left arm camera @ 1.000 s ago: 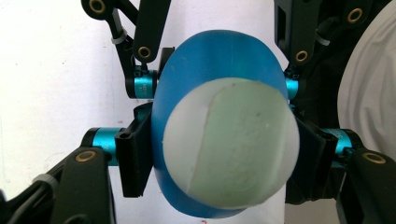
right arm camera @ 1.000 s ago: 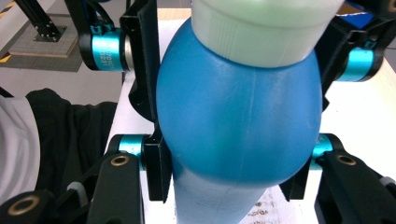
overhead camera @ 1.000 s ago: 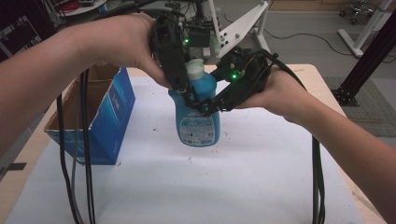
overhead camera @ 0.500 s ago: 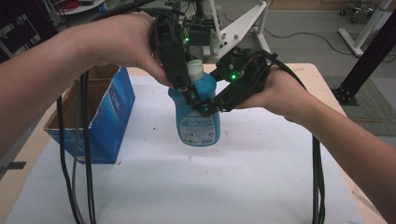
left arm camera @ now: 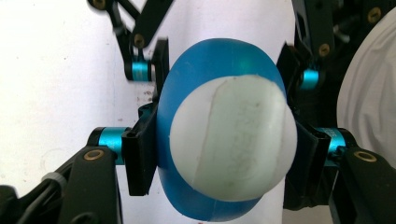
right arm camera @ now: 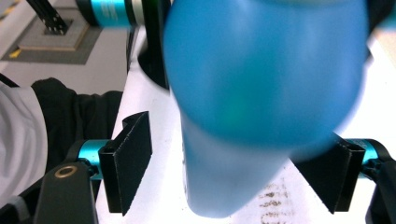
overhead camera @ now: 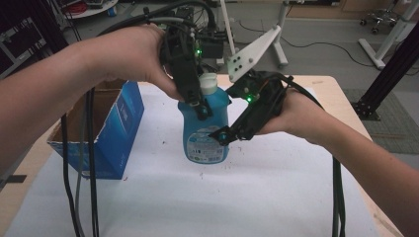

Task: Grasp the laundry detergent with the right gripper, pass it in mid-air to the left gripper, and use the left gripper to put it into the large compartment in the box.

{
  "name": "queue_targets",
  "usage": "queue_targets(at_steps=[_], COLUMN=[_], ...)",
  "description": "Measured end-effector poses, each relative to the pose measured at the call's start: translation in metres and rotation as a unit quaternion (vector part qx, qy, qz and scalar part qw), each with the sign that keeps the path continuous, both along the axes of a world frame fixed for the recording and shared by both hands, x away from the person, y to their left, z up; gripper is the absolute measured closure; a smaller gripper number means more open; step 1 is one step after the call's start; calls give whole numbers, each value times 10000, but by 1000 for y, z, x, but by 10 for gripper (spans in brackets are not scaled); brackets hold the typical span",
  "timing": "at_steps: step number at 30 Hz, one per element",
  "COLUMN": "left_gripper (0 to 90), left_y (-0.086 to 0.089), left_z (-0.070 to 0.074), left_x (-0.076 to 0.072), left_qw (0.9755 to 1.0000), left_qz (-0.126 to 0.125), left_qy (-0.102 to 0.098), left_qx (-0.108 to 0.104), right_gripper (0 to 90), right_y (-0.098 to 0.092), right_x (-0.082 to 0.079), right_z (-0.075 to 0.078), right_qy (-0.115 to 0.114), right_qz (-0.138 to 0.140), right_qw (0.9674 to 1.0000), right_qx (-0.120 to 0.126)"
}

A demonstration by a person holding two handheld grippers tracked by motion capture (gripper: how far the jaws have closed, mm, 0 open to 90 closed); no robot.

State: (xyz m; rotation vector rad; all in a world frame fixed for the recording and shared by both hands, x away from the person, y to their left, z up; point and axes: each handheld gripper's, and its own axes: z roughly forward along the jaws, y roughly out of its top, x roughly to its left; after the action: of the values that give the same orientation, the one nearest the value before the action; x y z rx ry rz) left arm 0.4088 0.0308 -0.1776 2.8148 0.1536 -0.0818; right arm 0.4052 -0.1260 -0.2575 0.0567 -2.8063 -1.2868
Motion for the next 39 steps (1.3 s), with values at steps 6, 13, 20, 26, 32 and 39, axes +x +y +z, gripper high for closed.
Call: queue_targets(at_steps=[6, 13, 20, 26, 32, 39], left_gripper=[375, 375, 375, 375, 376, 376], left_y=[8, 26, 55, 87, 122, 167], left_z=[6, 19, 38, 56, 74, 88], left_x=[1, -1, -1, -1, -4, -7], left_qw=[9998, 9987, 9942, 9855, 9723, 9487], left_qz=[185, 451, 1002, 1616, 2231, 3023], left_qy=[66, -9, -117, -261, -413, -604], left_qx=[-104, -232, -365, -442, -563, -703], right_gripper=[165, 165, 165, 165, 165, 165], right_y=[-17, -45, -79, -103, -120, -133], right_x=[6, 6, 5, 3, 5, 8], right_z=[-2, -3, -2, -2, -6, -13], right_qy=[120, 158, 238, 251, 313, 475], right_qz=[-317, -655, -1064, -1399, -1699, -1882], right_qw=[9991, 9958, 9919, 9872, 9818, 9775], right_qx=[-258, -615, -656, -723, -793, -831])
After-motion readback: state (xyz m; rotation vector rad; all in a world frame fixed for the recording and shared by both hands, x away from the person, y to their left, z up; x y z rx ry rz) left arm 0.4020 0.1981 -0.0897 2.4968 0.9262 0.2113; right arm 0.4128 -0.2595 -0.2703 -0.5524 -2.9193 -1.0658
